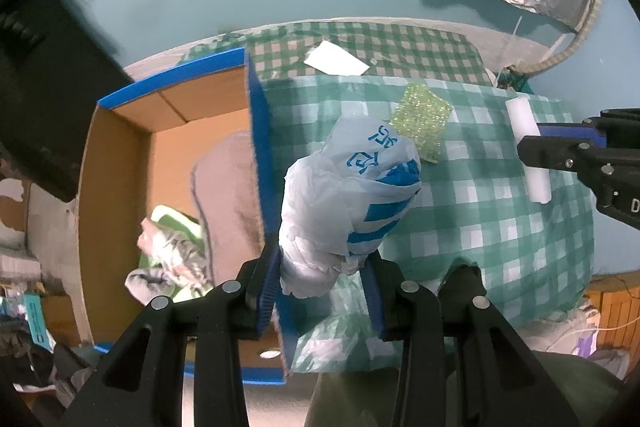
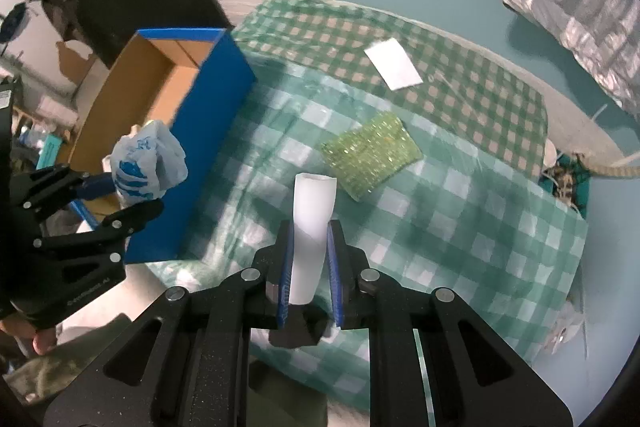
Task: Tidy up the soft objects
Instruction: 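Lift and carry the white-and-blue sock and white strip over the box with both tools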
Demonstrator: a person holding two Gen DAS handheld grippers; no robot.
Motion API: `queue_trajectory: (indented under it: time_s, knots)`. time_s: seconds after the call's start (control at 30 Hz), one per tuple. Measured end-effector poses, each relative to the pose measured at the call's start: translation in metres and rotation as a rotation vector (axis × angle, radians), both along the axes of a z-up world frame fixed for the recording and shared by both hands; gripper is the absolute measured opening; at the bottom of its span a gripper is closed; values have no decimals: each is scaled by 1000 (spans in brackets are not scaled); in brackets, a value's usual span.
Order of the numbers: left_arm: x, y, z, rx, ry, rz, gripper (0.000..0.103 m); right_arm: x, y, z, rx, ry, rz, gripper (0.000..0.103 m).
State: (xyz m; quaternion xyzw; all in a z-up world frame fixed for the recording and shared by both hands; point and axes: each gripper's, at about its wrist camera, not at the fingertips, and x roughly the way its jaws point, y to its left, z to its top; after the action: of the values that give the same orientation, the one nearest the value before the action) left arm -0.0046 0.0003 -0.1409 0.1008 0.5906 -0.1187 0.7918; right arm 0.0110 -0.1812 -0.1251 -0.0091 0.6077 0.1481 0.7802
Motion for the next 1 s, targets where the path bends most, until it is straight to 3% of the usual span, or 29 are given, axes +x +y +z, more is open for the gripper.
queue_trajectory:
  time_s: [0.67, 1.0]
  knots:
    - [-7, 73, 38, -20, -52, 168, 38, 9, 76, 26, 24, -32, 162, 14]
    - [-5, 116, 33, 11, -43, 262, 38, 21, 123, 29, 40, -42, 237, 14]
